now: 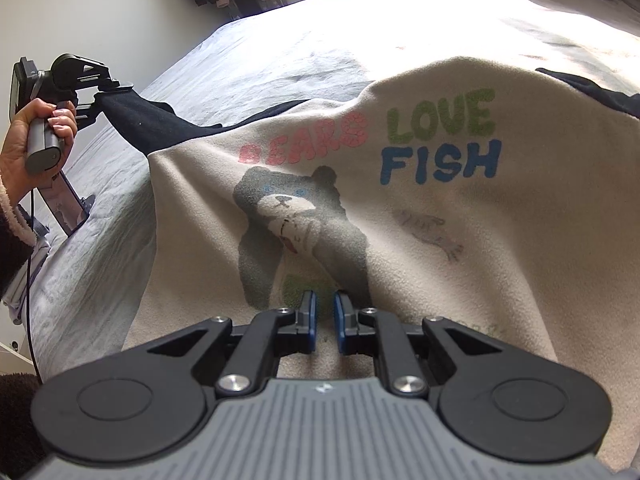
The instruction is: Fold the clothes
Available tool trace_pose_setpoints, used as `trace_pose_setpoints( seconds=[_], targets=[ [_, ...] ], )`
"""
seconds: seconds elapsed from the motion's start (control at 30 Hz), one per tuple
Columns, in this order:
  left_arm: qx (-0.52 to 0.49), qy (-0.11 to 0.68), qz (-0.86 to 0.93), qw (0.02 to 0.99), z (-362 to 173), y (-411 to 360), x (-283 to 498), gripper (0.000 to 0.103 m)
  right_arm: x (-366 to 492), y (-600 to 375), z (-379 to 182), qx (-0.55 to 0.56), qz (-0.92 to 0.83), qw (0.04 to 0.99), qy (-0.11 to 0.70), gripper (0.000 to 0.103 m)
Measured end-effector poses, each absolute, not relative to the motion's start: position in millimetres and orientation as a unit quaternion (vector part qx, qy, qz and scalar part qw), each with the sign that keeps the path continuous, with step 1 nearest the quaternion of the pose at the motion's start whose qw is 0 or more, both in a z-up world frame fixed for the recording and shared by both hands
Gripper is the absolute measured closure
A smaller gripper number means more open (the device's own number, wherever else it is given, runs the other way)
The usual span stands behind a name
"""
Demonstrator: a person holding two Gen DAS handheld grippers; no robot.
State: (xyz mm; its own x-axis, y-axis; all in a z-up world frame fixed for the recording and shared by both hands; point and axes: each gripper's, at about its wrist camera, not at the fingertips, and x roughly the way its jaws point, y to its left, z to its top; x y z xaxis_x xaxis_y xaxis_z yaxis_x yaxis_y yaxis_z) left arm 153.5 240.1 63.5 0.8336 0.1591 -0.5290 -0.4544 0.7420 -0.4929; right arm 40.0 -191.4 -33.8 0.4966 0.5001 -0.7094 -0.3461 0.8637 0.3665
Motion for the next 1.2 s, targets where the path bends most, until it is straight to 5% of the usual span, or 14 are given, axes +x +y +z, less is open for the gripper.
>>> trace_pose_setpoints(
  seconds=[0.43,0.67,0.9,1.2],
  targets=[
    [-0.222,0.26,0.267,0.901,75,274,155,0.089,41,-186,-32,0.086,0.245,0.861,0.436,0.088],
    [-0.17,0.255,0.309,0.9,92,278,154,0.047,43,-184,-32,0.086,0.246,0.862,0.435,0.086],
    [-0.169,0.276,0.286,0.902,97,272,146,0.04,42,-181,-30,0.086,0.252,0.861,0.432,0.076],
    [-0.15,0.309,0.242,0.907,87,242,145,0.033,44,-193,-21,0.096,0.238,0.871,0.418,0.075]
  ],
)
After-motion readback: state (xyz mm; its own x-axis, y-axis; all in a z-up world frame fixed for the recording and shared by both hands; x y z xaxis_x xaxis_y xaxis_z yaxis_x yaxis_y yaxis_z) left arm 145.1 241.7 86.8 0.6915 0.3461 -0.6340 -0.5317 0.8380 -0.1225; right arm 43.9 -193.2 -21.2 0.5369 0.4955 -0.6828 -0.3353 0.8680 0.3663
